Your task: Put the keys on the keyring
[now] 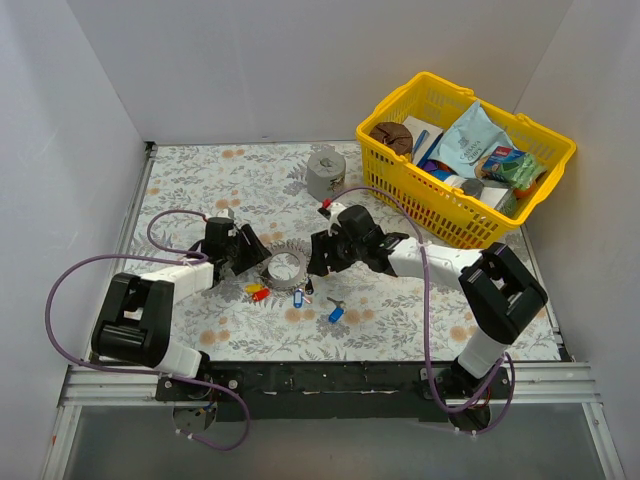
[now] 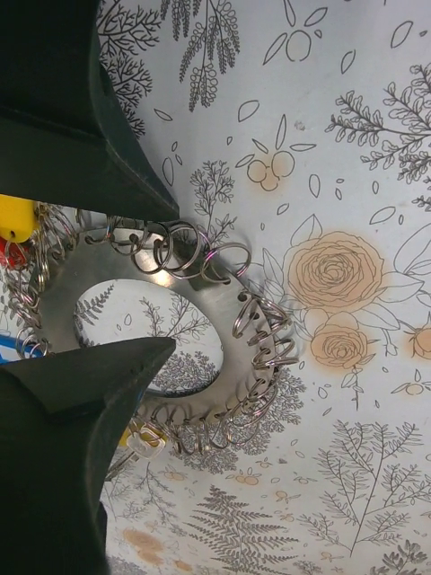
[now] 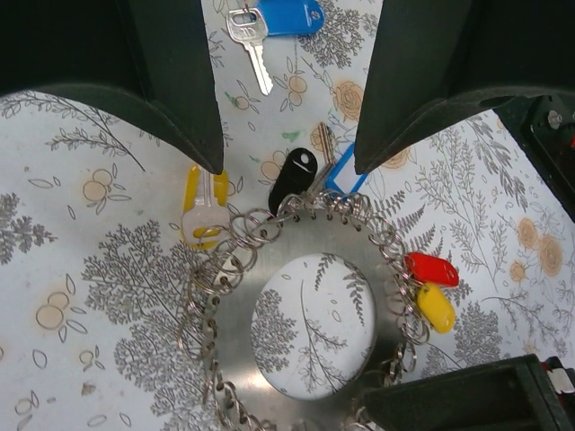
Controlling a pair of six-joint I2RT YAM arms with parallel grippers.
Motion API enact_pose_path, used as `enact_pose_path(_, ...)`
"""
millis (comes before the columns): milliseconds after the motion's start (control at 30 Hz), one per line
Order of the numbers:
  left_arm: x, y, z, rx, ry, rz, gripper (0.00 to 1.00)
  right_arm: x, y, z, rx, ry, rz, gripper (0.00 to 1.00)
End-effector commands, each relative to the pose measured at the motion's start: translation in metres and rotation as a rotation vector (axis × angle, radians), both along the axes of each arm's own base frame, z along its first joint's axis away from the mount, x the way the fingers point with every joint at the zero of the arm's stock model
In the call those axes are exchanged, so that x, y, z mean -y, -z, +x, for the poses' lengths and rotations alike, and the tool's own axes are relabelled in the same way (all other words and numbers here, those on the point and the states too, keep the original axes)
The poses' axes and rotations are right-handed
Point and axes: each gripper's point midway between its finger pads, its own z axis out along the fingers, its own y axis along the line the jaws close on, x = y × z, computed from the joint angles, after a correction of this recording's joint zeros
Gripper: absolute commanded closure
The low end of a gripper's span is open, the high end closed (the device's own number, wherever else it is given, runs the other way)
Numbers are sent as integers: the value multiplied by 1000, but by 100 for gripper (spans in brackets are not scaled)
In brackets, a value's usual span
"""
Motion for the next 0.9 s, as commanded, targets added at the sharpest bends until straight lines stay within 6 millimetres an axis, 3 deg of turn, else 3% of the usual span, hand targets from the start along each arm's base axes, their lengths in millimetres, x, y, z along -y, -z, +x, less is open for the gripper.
enact_pose_path(0, -1, 9, -6, -25, 11, 28, 50, 2, -2, 0, -43, 16, 52, 32)
enact_pose_path(67, -1, 7, -9, -19, 21, 23, 57, 4, 1, 2, -53, 17, 51, 32)
enact_pose_path(433, -8, -1, -23, -19, 11, 44, 76, -1, 25, -2, -113, 4, 41, 33)
enact_pose_path(633, -7, -5, -31, -29, 12, 30, 98, 0, 20, -2, -104, 3, 47, 33)
enact_pose_path(867, -15, -18, -32, -3, -28, 49, 100, -3, -2, -1, -71, -4, 88, 33)
